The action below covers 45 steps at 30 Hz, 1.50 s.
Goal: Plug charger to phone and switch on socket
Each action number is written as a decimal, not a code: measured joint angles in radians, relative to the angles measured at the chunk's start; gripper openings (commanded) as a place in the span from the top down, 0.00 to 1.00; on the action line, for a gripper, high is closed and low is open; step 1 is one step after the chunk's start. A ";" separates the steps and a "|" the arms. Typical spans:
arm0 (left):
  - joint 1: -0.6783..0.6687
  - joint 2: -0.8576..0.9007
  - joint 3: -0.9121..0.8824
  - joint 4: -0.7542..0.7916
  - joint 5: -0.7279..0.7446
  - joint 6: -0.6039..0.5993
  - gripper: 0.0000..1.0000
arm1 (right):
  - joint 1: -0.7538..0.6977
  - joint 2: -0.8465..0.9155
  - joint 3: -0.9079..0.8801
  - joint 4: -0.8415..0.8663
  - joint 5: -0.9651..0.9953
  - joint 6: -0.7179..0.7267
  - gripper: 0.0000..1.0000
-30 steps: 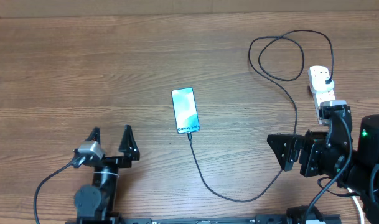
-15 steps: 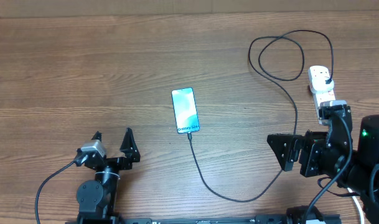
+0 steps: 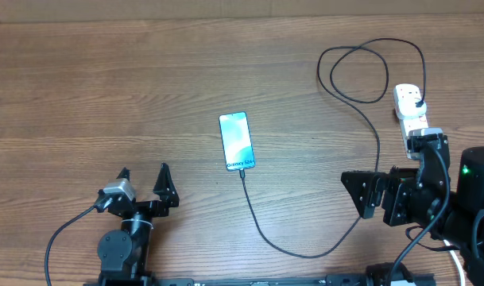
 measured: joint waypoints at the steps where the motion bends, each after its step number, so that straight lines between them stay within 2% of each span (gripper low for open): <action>1: 0.000 0.000 0.000 0.000 0.000 0.000 0.00 | 0.000 0.000 0.000 0.001 0.000 0.000 0.00; 11: 0.000 0.000 0.000 0.000 0.000 0.000 0.01 | 0.000 0.000 0.000 0.008 0.043 0.000 0.00; 17: 0.000 0.000 0.000 0.000 0.000 0.000 0.01 | 0.000 -0.020 -0.031 0.169 0.094 -0.001 0.00; 21: 0.000 0.000 0.000 0.000 -0.003 0.000 0.00 | 0.000 -0.107 -0.192 0.341 0.106 -0.003 0.00; 35: 0.000 0.000 0.000 -0.001 -0.007 0.000 0.01 | 0.000 -0.550 -0.925 1.009 0.113 -0.026 0.00; 45: 0.000 0.000 0.000 -0.001 -0.007 0.000 0.00 | 0.000 -0.788 -1.282 1.322 0.113 -0.027 0.00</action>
